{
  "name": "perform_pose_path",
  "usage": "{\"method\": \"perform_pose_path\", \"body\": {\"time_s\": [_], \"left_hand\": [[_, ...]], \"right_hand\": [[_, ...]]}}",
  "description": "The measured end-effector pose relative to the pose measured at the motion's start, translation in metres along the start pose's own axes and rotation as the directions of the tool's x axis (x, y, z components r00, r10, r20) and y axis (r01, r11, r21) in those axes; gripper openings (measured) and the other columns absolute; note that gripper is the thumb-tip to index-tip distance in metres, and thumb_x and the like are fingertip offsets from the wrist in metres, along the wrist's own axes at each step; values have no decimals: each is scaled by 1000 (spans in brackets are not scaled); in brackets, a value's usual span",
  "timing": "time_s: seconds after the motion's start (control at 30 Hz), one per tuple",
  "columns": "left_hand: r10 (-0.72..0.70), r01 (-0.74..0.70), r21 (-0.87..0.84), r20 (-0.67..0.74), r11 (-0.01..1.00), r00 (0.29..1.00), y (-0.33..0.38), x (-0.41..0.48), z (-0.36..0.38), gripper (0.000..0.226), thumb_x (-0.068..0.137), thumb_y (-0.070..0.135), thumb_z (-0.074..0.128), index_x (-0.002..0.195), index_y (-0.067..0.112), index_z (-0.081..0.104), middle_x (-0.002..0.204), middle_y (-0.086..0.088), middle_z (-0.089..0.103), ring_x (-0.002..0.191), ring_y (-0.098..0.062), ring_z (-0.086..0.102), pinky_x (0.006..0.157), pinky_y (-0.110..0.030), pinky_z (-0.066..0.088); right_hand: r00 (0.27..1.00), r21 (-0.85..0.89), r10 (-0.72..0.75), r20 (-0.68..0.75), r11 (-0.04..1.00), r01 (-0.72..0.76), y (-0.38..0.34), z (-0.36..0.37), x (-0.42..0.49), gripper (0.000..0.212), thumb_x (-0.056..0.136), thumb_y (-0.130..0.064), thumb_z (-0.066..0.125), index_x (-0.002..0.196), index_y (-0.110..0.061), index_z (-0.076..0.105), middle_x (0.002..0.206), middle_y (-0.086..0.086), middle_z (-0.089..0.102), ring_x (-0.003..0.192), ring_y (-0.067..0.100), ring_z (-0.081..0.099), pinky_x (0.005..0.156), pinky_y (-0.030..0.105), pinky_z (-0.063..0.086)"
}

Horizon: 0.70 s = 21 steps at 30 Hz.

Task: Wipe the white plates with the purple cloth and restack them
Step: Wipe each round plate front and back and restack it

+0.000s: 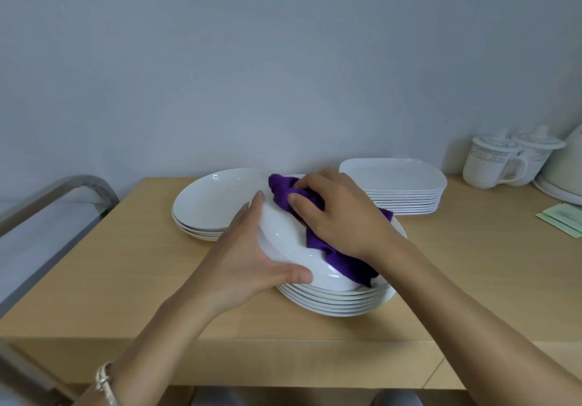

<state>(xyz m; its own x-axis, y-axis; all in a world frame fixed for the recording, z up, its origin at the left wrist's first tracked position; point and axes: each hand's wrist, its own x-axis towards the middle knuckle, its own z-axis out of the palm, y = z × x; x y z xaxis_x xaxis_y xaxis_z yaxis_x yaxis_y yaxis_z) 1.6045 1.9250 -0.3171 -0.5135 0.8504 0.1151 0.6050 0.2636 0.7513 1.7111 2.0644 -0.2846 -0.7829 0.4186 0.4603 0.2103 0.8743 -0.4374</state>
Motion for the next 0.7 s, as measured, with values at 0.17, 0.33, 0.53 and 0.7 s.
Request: {"method": "perform_pose_path", "body": {"time_s": [0.17,0.33,0.53,0.7], "left_hand": [[-13,13,14,-3,1000,1000,3,-4,0,136,44,61,86,155,33,12,147,27,25,133,7,25,100,-19,29],[-46,47,-31,24,998,999,5,-7,1,132,65,42,89,157,29,-4,153,22,16,125,13,14,99,-14,19],[-165,151,-364,-7,919,986,-1,-5,0,116,71,75,63,158,26,4,138,29,48,124,14,43,112,-25,32],[-170,130,-557,-21,820,985,10,-2,7,21,97,49,49,107,36,64,96,37,68,95,24,56,80,-6,40]], "right_hand": [[994,-63,95,-56,993,-98,14,9,25,32,95,-41,45,109,-17,61,103,8,56,101,31,50,90,44,41],[976,-116,203,-82,970,-211,29,3,15,34,95,-41,45,112,-16,61,108,11,56,105,33,48,92,43,41],[965,-113,254,-66,959,-261,35,-4,1,35,94,-41,45,114,-18,61,107,10,56,103,33,48,91,41,40],[960,-64,268,-84,960,-274,33,-3,-1,32,93,-41,47,112,-21,62,104,8,57,102,31,48,91,40,40]]}}
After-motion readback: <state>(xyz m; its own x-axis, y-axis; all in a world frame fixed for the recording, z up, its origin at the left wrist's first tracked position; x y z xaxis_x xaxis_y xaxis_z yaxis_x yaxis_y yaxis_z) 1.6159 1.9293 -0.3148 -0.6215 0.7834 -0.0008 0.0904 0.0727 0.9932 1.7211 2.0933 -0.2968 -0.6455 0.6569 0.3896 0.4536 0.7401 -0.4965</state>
